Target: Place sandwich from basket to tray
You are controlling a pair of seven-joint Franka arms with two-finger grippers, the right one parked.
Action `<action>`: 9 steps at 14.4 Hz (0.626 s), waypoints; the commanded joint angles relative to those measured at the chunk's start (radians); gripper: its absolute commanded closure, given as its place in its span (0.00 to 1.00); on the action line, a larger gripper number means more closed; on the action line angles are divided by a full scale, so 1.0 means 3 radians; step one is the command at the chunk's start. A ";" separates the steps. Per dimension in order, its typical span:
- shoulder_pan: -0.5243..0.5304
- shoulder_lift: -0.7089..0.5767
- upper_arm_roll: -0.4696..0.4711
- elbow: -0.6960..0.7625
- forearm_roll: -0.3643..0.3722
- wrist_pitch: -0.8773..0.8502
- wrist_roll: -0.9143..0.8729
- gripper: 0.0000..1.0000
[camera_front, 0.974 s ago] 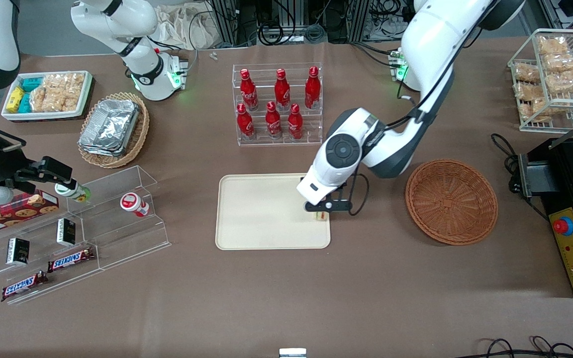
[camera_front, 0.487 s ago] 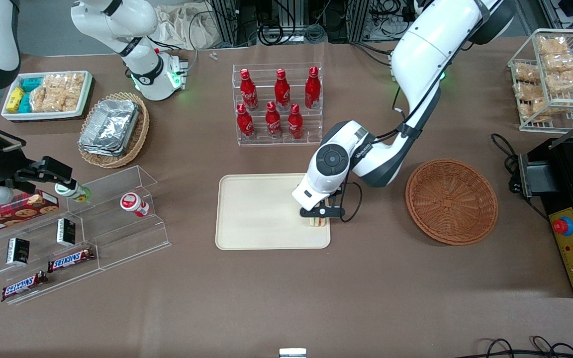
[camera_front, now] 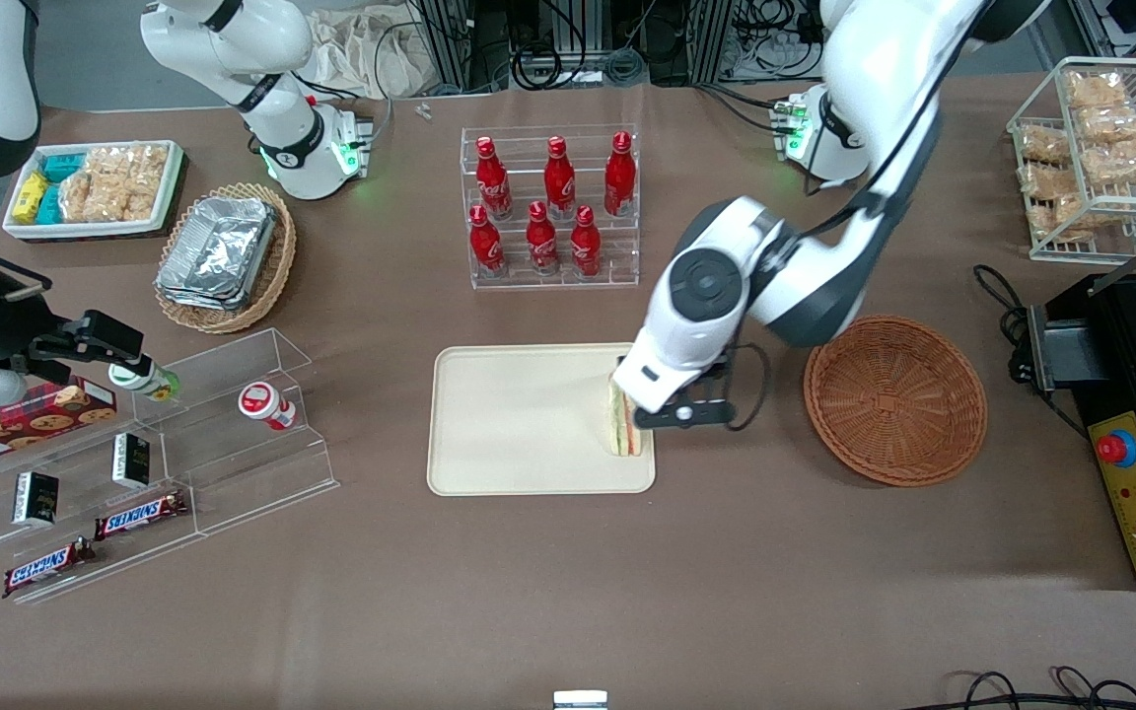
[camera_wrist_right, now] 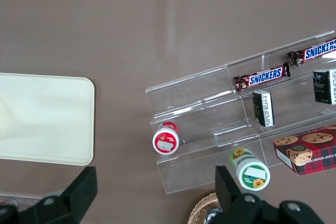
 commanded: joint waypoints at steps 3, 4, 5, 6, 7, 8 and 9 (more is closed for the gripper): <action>0.0526 -0.0641 -0.0005 -0.0107 -0.0014 -0.0616 0.0927 0.01; 0.0674 -0.0748 -0.0005 -0.0107 -0.0014 -0.0693 0.1228 0.01; 0.0827 -0.0841 -0.0005 -0.0102 -0.0019 -0.0805 0.1520 0.01; 0.0980 -0.0927 -0.0010 -0.0097 -0.0024 -0.0898 0.1756 0.01; 0.1108 -0.1025 -0.0005 -0.0087 -0.0025 -0.0979 0.1965 0.01; 0.1241 -0.1096 -0.0005 -0.0071 -0.0030 -0.1082 0.2119 0.01; 0.1359 -0.1143 -0.0010 -0.0056 -0.0030 -0.1164 0.2177 0.00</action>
